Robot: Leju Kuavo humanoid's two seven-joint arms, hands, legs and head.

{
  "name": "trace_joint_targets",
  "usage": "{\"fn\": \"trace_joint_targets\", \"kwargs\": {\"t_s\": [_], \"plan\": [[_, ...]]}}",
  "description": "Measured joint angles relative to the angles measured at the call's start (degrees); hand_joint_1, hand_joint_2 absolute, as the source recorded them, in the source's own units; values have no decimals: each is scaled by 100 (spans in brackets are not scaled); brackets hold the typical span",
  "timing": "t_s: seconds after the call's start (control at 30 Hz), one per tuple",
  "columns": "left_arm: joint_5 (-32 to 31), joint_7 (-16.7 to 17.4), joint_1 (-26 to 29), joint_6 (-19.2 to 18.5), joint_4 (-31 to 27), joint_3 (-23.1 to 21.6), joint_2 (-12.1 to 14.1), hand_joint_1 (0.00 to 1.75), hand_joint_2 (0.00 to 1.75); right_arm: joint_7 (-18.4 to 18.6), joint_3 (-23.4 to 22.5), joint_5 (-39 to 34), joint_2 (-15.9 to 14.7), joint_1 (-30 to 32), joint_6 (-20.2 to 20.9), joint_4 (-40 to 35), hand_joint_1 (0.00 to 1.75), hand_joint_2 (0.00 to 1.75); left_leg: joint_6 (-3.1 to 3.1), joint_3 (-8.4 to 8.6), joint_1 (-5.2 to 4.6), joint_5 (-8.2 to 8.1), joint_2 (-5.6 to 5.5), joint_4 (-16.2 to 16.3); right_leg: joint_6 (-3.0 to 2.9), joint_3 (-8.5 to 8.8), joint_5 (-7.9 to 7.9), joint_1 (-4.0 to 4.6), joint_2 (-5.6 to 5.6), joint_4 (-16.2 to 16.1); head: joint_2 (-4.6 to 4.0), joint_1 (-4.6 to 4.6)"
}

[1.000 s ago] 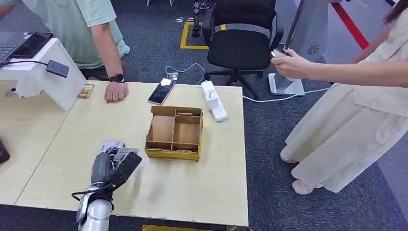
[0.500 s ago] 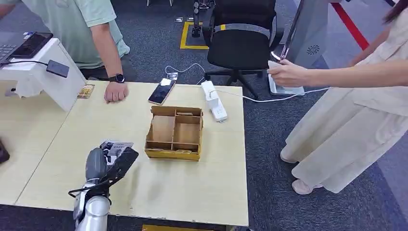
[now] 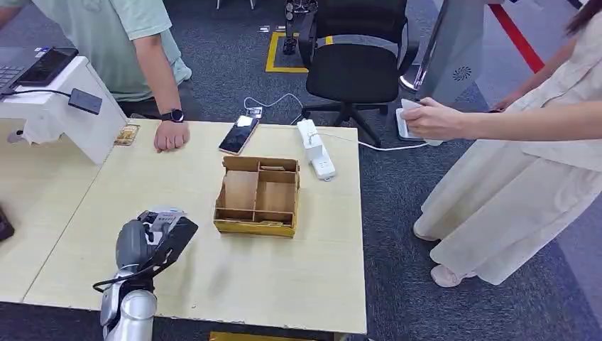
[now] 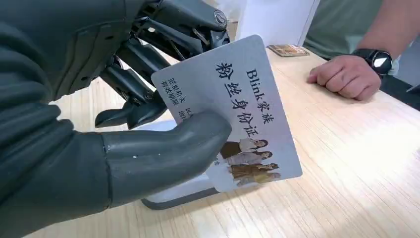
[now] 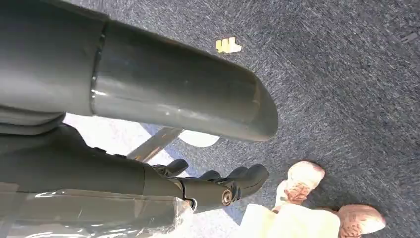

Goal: Pass the card to the sensor for recognition and then transmit it.

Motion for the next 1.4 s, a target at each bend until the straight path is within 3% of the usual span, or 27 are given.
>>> {"fn": "trace_joint_targets", "kwargs": {"t_s": [0.4, 0.63, 0.97, 1.4], "plan": [[-94, -227, 131, -103, -100, 194, 7, 175, 175, -26, -63, 0, 0, 11, -33, 0, 0, 0, 0, -1, 0, 0, 0, 0, 0, -1, 0, 0, 0, 0, -2, 0], [-39, -175, 202, -162, -164, 247, 7, 175, 175, -33, -70, 0, 0, 12, -44, 0, 0, 0, 0, -1, 0, 0, 0, 0, 0, 0, 0, 0, 0, 0, 0, -2], [334, -199, 207, -173, -219, 689, -4, 175, 175, -33, -76, 0, 0, 20, -39, 0, 0, 0, 0, -1, 0, 0, 0, 0, 0, -1, -1, 0, 0, 0, -2, -2], [439, -230, 31, -195, -249, 758, -59, 175, 175, -11, -76, 0, 0, 16, -15, 0, 0, 0, 0, 0, 0, 0, 0, 0, 0, 0, 0, 0, 0, 0, -2, -2]]}}
